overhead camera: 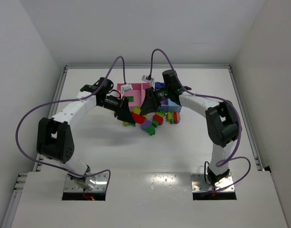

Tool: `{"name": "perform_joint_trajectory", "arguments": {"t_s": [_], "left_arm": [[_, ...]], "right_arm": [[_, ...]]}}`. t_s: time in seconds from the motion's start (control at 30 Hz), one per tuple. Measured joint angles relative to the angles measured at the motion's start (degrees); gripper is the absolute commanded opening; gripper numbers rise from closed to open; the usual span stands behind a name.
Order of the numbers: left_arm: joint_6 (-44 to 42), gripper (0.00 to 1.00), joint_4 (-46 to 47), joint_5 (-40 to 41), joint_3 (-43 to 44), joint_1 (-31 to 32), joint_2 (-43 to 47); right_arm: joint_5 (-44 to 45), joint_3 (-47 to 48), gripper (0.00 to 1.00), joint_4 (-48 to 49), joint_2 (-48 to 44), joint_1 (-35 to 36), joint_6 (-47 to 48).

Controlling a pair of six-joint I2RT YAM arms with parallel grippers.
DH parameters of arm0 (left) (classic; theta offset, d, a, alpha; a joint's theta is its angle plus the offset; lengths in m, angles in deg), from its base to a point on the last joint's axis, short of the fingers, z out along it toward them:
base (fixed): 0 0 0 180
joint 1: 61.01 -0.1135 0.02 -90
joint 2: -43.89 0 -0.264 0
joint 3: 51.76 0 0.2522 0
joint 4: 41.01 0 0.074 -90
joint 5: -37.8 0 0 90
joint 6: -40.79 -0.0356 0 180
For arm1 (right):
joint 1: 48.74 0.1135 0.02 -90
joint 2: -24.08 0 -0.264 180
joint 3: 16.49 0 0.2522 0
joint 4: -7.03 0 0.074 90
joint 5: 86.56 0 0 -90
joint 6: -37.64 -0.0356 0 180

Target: Sort the legos into containers by color

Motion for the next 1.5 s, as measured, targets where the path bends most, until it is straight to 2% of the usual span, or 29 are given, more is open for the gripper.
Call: {"name": "perform_joint_trajectory", "arguments": {"t_s": [0.07,0.13,0.33,0.53,0.7,0.8,0.97,1.07,1.3,1.5], "left_arm": [[0.22,0.00,0.61,-0.20,-0.57,0.00,0.02],[0.48,0.00,2.03,-0.35,-1.95,0.13,0.15],[1.01,0.00,5.55,0.48,-5.44,0.37,1.44],[1.25,0.00,4.37,2.21,-9.01,1.73,2.75],[1.42,0.00,4.33,4.83,-10.23,1.49,5.01],[3.41,0.00,5.35,7.93,-10.25,-0.42,7.41],[12.37,0.00,12.76,21.29,-10.93,-6.27,16.15],[16.72,0.00,16.26,28.37,-10.51,-7.58,18.97],[22.14,0.00,18.95,40.87,-8.83,-8.61,17.18],[23.76,0.00,19.41,44.87,-7.63,-8.61,13.94]], "right_arm": [[0.31,0.00,0.02,0.52,0.02,0.00,-0.74],[0.70,0.04,0.00,0.94,0.20,-0.15,-1.44],[1.51,0.50,0.00,2.51,0.90,-1.20,-4.81],[3.74,4.07,0.00,9.29,0.87,-8.20,-8.68],[6.56,4.04,0.00,10.12,0.85,-12.28,-9.64],[11.58,3.98,0.00,6.75,0.00,-15.21,-6.36],[26.43,3.98,0.00,-2.14,-3.82,-20.41,2.47],[36.06,4.68,0.00,-6.34,-5.42,-21.29,5.64],[50.86,6.36,0.00,-13.03,-5.51,-20.22,9.11],[56.02,6.21,0.00,-14.99,-4.81,-19.78,8.37]]}}
